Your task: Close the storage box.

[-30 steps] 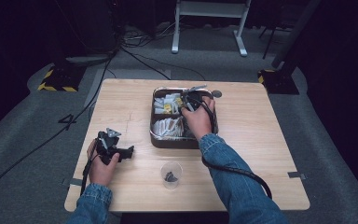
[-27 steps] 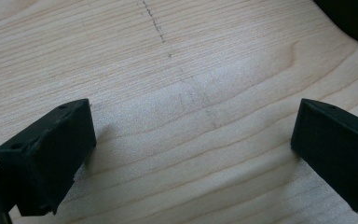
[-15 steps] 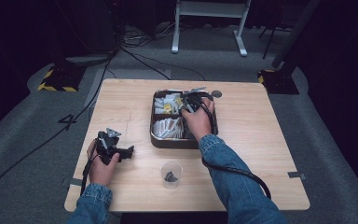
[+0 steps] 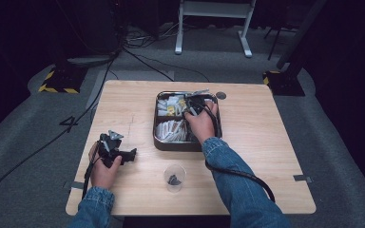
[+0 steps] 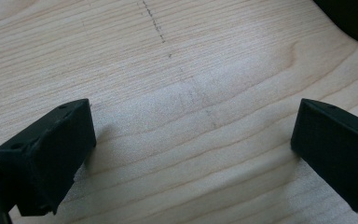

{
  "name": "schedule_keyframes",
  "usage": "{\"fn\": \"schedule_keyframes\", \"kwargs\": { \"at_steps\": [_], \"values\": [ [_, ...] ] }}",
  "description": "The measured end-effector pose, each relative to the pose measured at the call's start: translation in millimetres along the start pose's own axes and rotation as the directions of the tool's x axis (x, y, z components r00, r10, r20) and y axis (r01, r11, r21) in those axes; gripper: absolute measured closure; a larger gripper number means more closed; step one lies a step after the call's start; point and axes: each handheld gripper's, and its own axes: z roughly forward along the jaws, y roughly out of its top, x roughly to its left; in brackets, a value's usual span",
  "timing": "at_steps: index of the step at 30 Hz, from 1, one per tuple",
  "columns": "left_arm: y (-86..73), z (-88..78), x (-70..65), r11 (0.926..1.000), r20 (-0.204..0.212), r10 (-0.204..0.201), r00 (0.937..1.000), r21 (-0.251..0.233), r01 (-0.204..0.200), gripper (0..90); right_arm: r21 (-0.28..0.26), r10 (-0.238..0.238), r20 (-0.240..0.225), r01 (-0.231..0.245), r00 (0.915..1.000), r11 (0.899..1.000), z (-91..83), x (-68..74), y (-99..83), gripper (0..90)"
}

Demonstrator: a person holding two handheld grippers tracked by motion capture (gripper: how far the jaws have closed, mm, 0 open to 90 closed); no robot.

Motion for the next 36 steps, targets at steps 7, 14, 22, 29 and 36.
{"fn": "schedule_keyframes", "kwargs": {
  "at_steps": [7, 14, 22, 29, 36],
  "values": [
    [0.0, 0.0, 0.0, 1.0000, 0.000, 0.000, 1.0000, 0.000, 0.000, 0.2, 0.000, -0.005, 0.003, 0.005, 1.0000, 1.000, 3.0, 0.5, -0.5, 58.8],
    [0.0, 0.0, 0.1, 1.0000, 0.000, 0.001, 1.0000, -0.001, -0.001, 0.2, -0.008, -0.007, 0.003, 0.007, 1.0000, 1.000, 2.0, 0.6, -2.7, 58.2],
    [0.0, 0.0, 0.0, 1.0000, 0.000, 0.000, 1.0000, 0.000, 0.000, 0.2, -0.053, -0.008, -0.001, 0.008, 1.0000, 0.999, -9.5, -2.5, 2.7, 43.8],
    [0.0, 0.0, 0.0, 1.0000, 0.000, 0.000, 1.0000, 0.000, 0.000, 0.2, -0.100, -0.002, -0.027, -0.001, 0.9996, 0.995, -33.2, -5.9, 10.5, 42.2],
    [0.1, 0.1, 0.1, 1.0000, 0.000, 0.001, 1.0000, -0.001, -0.001, 0.2, -0.141, 0.003, -0.045, -0.009, 0.9990, 0.990, -61.8, -15.0, 11.2, 42.0]
  ]
}}
